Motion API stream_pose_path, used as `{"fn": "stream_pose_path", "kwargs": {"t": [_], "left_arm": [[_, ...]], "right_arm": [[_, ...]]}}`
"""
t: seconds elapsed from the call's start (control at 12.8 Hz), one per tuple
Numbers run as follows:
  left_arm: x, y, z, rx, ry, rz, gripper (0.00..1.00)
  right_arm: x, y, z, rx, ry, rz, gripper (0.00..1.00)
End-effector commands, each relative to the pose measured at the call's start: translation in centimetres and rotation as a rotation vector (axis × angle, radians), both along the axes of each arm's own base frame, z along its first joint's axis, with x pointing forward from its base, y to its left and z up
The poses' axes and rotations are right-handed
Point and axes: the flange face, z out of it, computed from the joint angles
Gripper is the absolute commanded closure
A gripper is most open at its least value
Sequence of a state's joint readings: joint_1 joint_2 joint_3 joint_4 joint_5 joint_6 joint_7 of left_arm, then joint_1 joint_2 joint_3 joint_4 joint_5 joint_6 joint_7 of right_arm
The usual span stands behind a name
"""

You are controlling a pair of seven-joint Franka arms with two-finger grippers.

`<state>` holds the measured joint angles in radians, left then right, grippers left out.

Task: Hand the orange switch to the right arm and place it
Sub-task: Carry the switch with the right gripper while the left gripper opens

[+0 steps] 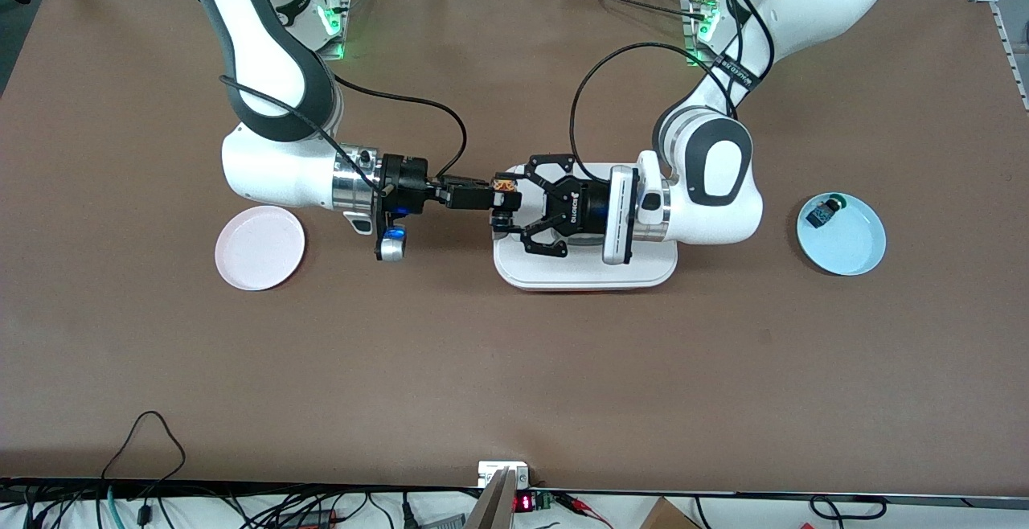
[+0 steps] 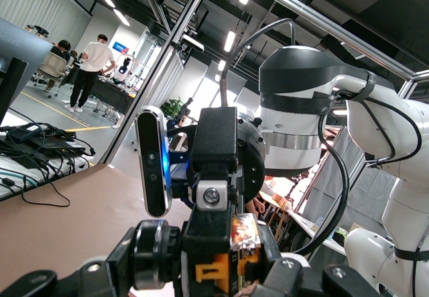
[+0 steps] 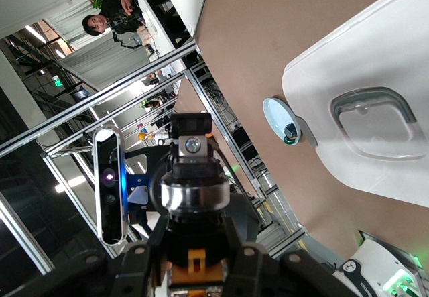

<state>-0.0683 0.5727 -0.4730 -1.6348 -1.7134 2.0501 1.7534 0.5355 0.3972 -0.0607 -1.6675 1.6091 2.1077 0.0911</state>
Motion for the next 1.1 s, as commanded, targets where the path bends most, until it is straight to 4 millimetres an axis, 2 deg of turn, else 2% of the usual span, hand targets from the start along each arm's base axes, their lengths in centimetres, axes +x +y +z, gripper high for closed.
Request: {"fn": "stream_pose_path", "kwargs": {"t": [0.0,0.08,0.16,0.31,0.55,0.86,1.02], "left_arm": [[-0.6,-1.1,0.4,-0.035,0.014,0.020,0.34],[-0.8,-1.2,0.2,-0.050,0.025,0.028,0.04],[-0.9,-1.3,0.2,-0.057,0.033,0.028,0.00],[-0.9,-1.3,0.1,-0.061,0.039,0.026,0.00],[-0.5,-0.6,0.4,-0.068,0.084,0.025,0.00],[0.3,1.2,1.7,-0.049,0.209,-0.005,0.00],[0.6,2.2,3.1,0.035,0.263,-0.046,0.00]], "right_arm": [[0.2,-0.7,1.3,0.024,-0.011,-0.019,1.00],[0.4,-1.0,1.3,0.023,-0.019,-0.021,1.00],[0.5,-1.1,1.4,0.024,-0.020,-0.023,1.00],[0.9,-1.7,1.7,0.021,-0.036,-0.029,1.00],[2.4,-4.2,2.2,-0.020,-0.079,0.010,1.00],[4.3,-10.5,2.9,-0.139,-0.131,0.125,1.00],[4.8,-13.0,4.3,-0.249,-0.178,0.224,1.00]]}}
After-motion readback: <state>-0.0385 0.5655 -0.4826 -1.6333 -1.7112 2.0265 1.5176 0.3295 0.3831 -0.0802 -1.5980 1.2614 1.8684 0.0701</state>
